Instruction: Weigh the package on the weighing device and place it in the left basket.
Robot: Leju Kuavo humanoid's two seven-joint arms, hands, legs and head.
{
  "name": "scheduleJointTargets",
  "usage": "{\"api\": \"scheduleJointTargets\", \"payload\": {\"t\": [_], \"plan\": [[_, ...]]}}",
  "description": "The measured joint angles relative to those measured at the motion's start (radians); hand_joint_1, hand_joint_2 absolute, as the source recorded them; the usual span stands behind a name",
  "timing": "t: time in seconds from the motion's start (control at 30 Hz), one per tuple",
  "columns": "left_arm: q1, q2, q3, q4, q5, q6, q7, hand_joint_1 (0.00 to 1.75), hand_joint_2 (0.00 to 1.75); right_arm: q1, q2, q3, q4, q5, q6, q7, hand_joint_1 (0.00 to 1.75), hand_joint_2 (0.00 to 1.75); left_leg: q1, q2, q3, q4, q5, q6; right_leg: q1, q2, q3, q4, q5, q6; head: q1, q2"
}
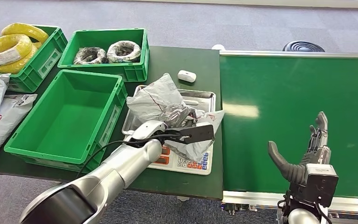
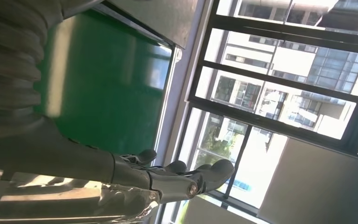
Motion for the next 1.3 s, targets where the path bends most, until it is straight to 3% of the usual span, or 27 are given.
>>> {"api": "scheduleJointTargets", "payload": {"t": [0.3, 0.53, 0.67, 0.83, 1.07, 1.1, 1.23, 1.3], "plan": [[0.032, 0.061, 0.113, -0.222, 0.066, 0.107, -0.064, 1.75, 1.75, 0.023, 0.032, -0.046, -0.052, 0.009, 0.020, -0.004, 0.00, 1.75, 0.000, 0.000, 0.000, 0.000, 0.000, 0.000, 0.000, 0.000, 0.000, 0.000, 0.000, 0.000, 0.000, 0.000], [0.086, 0.189, 0.321, -0.585, 0.195, 0.205, -0.077, 1.75, 1.75, 0.096, 0.055, -0.108, -0.129, -0.061, -0.007, -0.034, 0.00, 1.75, 0.000, 0.002, -0.001, -0.001, 0.000, 0.000, 0.001, 0.002, -0.002, 0.000, -0.001, -0.001, 0.000, 0.000], [0.126, 0.253, 0.444, -0.707, 0.236, 0.261, -0.105, 1.75, 1.75, 0.134, 0.072, -0.140, -0.178, -0.077, -0.006, -0.046, 0.00, 1.75, 0.001, 0.003, -0.001, -0.002, 0.000, 0.000, 0.001, 0.003, -0.002, 0.001, -0.001, -0.002, 0.000, 0.000], [0.162, 0.330, 0.607, -0.760, 0.241, 0.362, -0.128, 1.75, 1.75, 0.141, 0.087, -0.151, -0.194, -0.064, -0.004, -0.049, 0.00, 1.75, 0.001, 0.006, 0.000, -0.002, 0.000, -0.001, 0.001, 0.004, -0.002, 0.001, -0.001, -0.002, 0.000, 0.000], [0.192, 0.383, 0.750, -0.728, 0.158, 0.373, -0.083, 1.75, 1.75, 0.138, 0.090, -0.151, -0.194, -0.052, -0.015, -0.046, 0.00, 1.75, 0.001, 0.005, 0.000, -0.002, 0.000, -0.001, 0.000, 0.003, -0.002, 0.001, -0.001, -0.002, 0.001, 0.000], [0.196, 0.386, 0.759, -0.720, 0.146, 0.373, -0.077, 1.70, 1.75, 0.138, 0.090, -0.151, -0.194, -0.052, -0.016, -0.046, 0.00, 1.75, 0.001, 0.005, 0.000, -0.002, 0.000, -0.001, 0.000, 0.003, -0.002, 0.000, -0.001, -0.002, 0.001, 0.000], [0.202, 0.395, 0.777, -0.680, 0.082, 0.345, -0.017, 0.01, 1.75, 0.138, 0.090, -0.151, -0.194, -0.052, -0.022, -0.043, 0.00, 1.75, 0.000, 0.005, 0.000, -0.002, 0.000, -0.001, 0.000, 0.003, -0.002, 0.000, -0.001, -0.002, 0.001, 0.000], [0.198, 0.398, 0.780, -0.640, 0.064, 0.285, 0.013, 0.00, 1.75, 0.134, 0.091, -0.151, -0.194, -0.050, -0.023, -0.040, 0.00, 1.75, 0.000, 0.005, 0.000, -0.002, 0.000, -0.001, 0.000, 0.003, -0.002, 0.000, -0.001, -0.002, 0.000, 0.000]]}}
